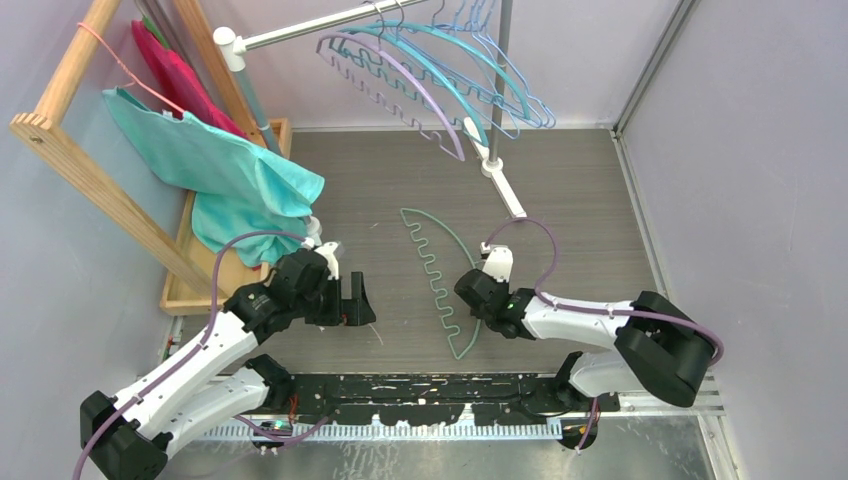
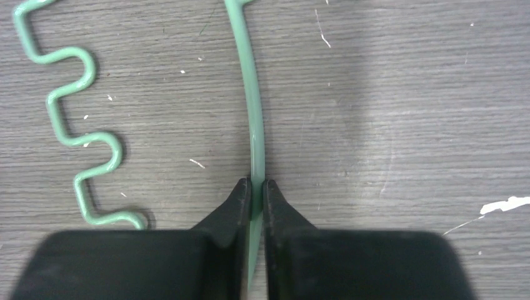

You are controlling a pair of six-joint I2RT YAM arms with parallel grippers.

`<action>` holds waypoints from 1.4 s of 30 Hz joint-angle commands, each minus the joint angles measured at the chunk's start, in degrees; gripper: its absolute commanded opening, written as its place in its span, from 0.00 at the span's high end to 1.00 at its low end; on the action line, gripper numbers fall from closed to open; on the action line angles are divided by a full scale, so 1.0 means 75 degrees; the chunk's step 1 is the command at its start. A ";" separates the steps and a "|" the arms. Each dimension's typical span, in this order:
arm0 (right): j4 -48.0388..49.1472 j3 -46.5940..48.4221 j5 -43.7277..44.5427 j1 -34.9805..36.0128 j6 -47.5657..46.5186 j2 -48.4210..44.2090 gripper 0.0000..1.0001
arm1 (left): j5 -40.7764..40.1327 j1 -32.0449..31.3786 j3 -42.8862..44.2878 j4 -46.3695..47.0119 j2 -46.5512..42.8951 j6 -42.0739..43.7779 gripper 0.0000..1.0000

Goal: Organize the hangers

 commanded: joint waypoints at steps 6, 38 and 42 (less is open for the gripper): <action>0.0082 -0.0354 -0.0134 0.0041 0.0052 -0.0034 0.99 | -0.0057 -0.0025 0.0112 0.0475 -0.0006 -0.0231 0.02; -0.1867 0.3066 0.1085 0.3819 0.0071 -0.0626 0.99 | -0.0960 -0.0022 -0.1509 0.3507 -0.1027 -0.2881 0.02; -0.1872 0.3112 0.0843 0.3877 -0.0008 -0.0690 0.99 | -0.1094 -0.0022 -0.1646 0.3968 -0.0940 -0.2907 0.07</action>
